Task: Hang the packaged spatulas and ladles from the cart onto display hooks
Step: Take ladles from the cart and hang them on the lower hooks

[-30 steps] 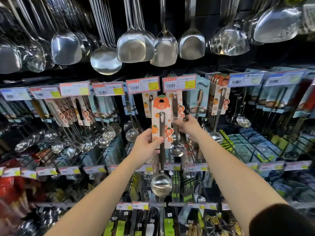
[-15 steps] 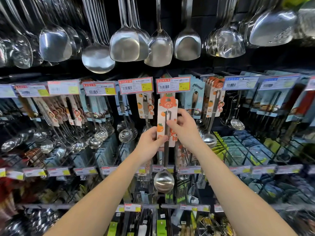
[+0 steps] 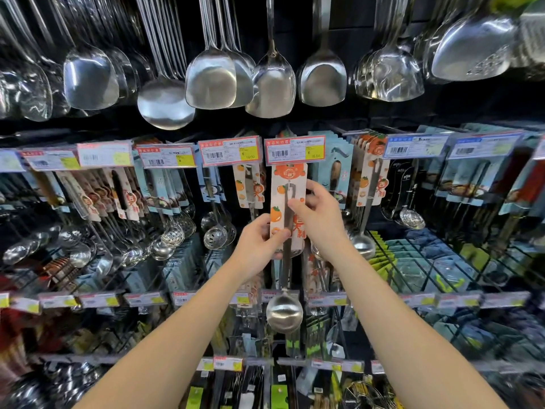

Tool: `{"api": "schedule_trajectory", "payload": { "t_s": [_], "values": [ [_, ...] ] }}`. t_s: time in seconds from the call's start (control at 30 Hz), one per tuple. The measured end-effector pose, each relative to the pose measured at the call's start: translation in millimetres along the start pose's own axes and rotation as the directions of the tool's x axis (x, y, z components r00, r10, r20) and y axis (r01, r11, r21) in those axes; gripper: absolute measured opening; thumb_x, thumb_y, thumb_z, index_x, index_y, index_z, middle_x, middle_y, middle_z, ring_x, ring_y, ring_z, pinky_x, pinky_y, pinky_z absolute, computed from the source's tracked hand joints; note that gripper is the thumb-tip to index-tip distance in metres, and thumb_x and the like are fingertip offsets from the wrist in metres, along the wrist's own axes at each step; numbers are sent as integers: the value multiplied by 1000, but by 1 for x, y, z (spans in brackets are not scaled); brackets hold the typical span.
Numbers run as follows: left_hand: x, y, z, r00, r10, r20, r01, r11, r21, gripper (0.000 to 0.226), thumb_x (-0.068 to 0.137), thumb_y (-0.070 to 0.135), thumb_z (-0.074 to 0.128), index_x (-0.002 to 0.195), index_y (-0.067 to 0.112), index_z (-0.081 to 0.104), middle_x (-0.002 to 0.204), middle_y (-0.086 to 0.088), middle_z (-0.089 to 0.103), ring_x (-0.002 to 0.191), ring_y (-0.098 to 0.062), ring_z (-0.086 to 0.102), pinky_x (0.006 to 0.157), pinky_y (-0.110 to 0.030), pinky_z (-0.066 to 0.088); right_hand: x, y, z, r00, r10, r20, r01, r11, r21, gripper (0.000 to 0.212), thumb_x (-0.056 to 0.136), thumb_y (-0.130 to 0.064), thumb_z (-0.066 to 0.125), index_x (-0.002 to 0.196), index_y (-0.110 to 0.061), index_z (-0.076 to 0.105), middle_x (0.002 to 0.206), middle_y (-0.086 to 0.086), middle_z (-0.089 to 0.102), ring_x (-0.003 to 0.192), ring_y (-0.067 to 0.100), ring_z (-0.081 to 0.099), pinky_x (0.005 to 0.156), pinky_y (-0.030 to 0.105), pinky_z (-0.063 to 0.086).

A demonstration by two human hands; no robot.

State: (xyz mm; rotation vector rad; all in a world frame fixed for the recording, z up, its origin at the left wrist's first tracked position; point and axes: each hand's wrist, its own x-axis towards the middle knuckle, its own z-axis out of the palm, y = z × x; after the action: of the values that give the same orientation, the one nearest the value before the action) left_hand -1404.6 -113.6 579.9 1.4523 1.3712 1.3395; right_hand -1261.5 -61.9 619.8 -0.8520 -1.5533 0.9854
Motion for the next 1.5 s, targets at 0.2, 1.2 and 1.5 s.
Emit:
{"api": "schedule_trajectory", "payload": {
  "t_s": [0.2,1.2,1.5],
  "values": [
    [10,6,1,1000,-2,9,2,999,-44,33,98,6,65,124,26,62,109,-7,77,104,-22,75,87,-49,64,10,-1,6,997,-49,-66,47,998,-33,35,95,-14,65,123,-35,62,109,-5,77,102,13,72,92,43,59],
    [15,-4,15,1000,16,9,-16,1000,-6,29,99,9,65,126,19,60,113,-16,72,105,-27,73,79,-45,65,19,17,-3,992,-89,-94,84,995,-50,38,96,-17,63,132,-29,65,99,-9,77,84,-1,69,75,22,54],
    [52,-5,5,996,-85,-23,85,996,27,28,98,10,66,125,16,59,111,-12,74,102,-22,74,79,-37,66,56,27,3,996,-32,-83,16,980,-196,34,97,-23,64,128,-35,66,75,-10,69,57,-1,57,55,14,40]
  ]
}}
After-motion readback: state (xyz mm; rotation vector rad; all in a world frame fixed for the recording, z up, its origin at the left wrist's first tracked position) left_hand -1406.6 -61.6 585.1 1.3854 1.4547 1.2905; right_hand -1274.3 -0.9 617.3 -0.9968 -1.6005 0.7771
